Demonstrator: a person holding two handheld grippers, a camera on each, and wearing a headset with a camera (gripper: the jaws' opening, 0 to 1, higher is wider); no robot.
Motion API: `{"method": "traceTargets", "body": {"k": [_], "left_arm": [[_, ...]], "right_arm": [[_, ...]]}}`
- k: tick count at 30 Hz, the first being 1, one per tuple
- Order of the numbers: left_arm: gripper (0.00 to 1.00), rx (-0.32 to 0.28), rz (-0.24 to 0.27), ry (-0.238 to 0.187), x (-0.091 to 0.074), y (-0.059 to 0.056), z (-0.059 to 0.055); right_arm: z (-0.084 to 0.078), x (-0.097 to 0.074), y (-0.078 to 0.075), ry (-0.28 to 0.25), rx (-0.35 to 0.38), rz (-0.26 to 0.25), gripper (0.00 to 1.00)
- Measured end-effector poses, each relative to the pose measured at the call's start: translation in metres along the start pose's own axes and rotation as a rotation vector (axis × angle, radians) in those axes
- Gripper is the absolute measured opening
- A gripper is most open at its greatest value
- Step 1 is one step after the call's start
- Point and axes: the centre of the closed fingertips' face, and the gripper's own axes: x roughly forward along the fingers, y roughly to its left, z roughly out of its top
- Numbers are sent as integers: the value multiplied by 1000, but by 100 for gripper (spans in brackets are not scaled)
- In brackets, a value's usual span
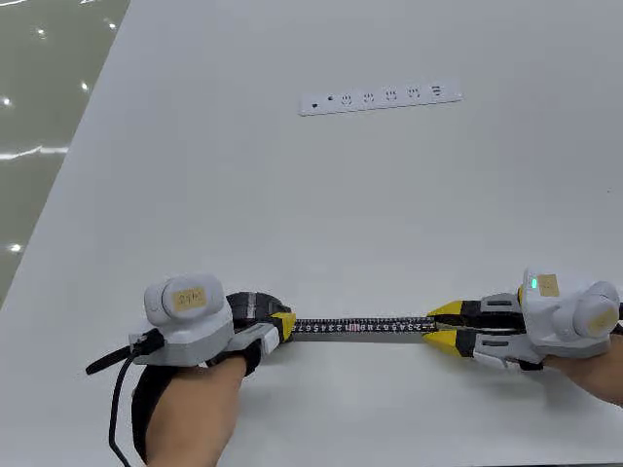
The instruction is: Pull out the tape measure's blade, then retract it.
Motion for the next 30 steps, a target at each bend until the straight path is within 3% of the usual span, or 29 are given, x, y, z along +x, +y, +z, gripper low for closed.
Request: {"method": "traceTargets", "body": {"k": [11, 30], "left_arm": [[58, -3, -4, -6, 0, 0, 1], [58, -17, -18, -9, -1, 1, 1]], "right_arm": [[3, 9, 2, -12, 15, 24, 12], [26, 52, 19, -47, 14, 79, 12]]}}
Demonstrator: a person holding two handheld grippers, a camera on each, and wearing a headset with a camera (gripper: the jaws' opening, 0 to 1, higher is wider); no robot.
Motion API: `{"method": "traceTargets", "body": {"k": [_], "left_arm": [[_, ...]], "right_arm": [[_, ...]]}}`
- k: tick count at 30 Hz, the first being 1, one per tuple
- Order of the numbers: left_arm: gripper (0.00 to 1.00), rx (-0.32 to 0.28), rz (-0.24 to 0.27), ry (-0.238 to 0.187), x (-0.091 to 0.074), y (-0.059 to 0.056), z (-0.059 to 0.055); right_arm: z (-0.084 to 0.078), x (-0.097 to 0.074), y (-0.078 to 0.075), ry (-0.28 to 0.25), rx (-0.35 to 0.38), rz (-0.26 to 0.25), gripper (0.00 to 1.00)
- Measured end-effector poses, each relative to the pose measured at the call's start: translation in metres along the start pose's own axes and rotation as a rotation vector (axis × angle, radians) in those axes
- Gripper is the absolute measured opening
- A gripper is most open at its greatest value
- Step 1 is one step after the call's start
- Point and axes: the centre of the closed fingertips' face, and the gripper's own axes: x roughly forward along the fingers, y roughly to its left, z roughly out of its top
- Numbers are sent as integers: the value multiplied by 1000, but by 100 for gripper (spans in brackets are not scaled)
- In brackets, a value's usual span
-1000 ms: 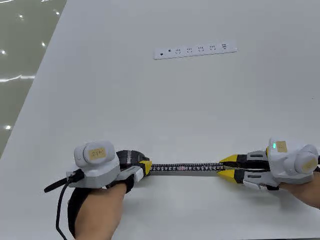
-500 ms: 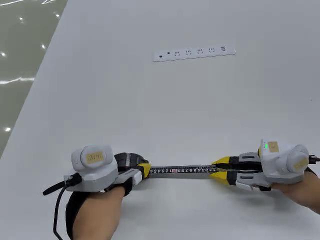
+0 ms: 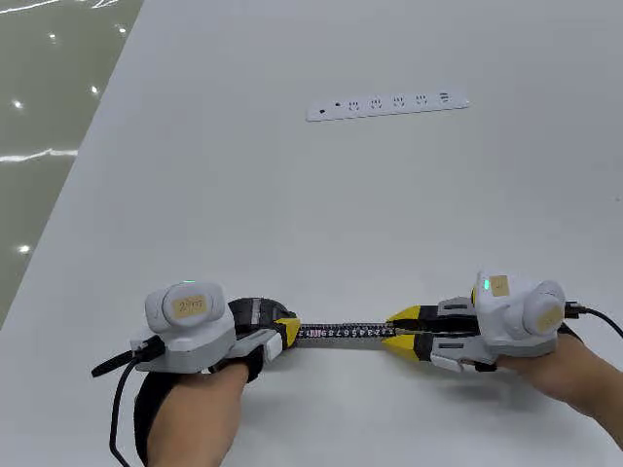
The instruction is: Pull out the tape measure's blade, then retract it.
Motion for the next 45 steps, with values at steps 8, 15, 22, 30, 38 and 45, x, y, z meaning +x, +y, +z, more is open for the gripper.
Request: {"method": "traceTargets", "body": {"k": [8, 15, 22, 30, 38, 45], "left_arm": [[58, -9, -7, -2, 0, 0, 0], [58, -19, -16, 1, -1, 0, 0], [58, -33, -21, 0, -1, 1, 0], [58, -37, -29, -1, -1, 0, 0], [58, -51, -30, -7, -1, 0, 1], [59, -42, -22, -2, -1, -1, 1]], "right_arm": [[6, 14, 3, -11, 11, 9, 12], [8, 20, 4, -11, 10, 17, 12], [11, 26, 4, -15, 8, 24, 12], [12, 30, 4, -13, 10, 32, 11], [15, 30, 4, -19, 5, 32, 11], [15, 31, 6, -17, -2, 34, 11]]}}
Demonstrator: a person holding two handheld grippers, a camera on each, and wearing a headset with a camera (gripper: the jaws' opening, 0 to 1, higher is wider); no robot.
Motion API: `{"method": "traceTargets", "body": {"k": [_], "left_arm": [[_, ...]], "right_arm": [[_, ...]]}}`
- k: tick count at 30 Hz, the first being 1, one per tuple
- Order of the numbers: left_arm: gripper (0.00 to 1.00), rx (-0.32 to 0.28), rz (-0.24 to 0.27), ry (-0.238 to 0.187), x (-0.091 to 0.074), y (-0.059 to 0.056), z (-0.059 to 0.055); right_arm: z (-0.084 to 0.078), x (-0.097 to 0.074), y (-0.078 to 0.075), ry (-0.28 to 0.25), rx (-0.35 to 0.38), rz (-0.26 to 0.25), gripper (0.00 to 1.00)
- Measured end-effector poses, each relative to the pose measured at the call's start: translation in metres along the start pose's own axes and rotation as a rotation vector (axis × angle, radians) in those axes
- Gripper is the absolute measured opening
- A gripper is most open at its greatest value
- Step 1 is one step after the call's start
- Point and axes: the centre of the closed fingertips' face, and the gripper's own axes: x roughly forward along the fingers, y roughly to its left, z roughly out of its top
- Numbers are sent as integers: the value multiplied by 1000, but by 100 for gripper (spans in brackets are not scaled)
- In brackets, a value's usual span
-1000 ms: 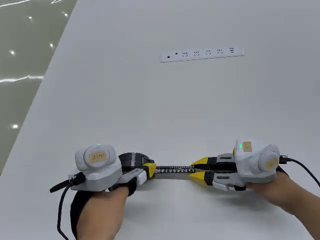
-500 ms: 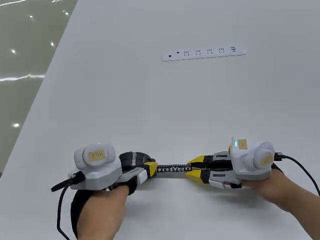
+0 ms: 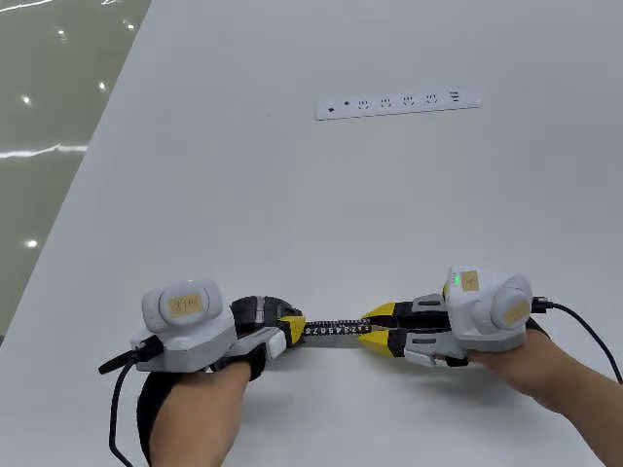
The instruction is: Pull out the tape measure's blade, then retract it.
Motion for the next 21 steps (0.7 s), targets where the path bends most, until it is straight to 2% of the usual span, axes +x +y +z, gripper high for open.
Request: {"method": "traceTargets", "body": {"k": [15, 21], "left_arm": [[58, 14, -7, -1, -1, 1, -1], [58, -6, -16, -3, -1, 3, 0]], "right_arm": [[1, 11, 7, 18, -31, 4, 11], [6, 18, 7, 4, -28, 3, 11]]}}
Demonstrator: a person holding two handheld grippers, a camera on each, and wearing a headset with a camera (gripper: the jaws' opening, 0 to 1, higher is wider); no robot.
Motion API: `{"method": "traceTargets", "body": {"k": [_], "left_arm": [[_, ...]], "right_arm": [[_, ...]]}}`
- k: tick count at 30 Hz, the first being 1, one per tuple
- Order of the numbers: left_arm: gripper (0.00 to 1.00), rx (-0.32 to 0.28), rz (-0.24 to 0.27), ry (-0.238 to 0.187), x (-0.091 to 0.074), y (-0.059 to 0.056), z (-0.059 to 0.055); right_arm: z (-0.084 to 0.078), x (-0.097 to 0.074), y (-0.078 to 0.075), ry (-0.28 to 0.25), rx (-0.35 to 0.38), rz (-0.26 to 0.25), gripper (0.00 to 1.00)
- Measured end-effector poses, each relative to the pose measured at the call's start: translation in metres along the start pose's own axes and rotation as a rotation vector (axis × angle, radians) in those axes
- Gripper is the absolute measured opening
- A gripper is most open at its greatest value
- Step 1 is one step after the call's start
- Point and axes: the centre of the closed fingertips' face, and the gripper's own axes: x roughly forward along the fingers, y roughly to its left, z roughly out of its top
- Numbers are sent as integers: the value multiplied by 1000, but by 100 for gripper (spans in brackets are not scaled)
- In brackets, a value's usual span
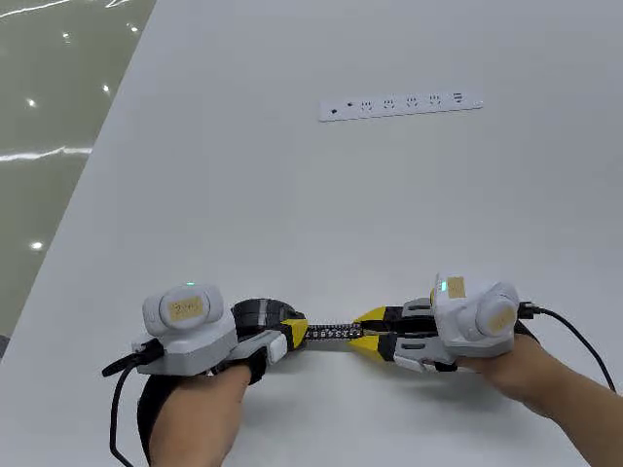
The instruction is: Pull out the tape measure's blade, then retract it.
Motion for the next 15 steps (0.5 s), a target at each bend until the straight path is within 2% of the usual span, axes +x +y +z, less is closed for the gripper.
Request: {"method": "traceTargets", "body": {"k": [15], "left_arm": [[58, 0, -12, 2, 0, 0, -1]], "right_arm": [[3, 23, 4, 20, -2, 30, 11]]}}
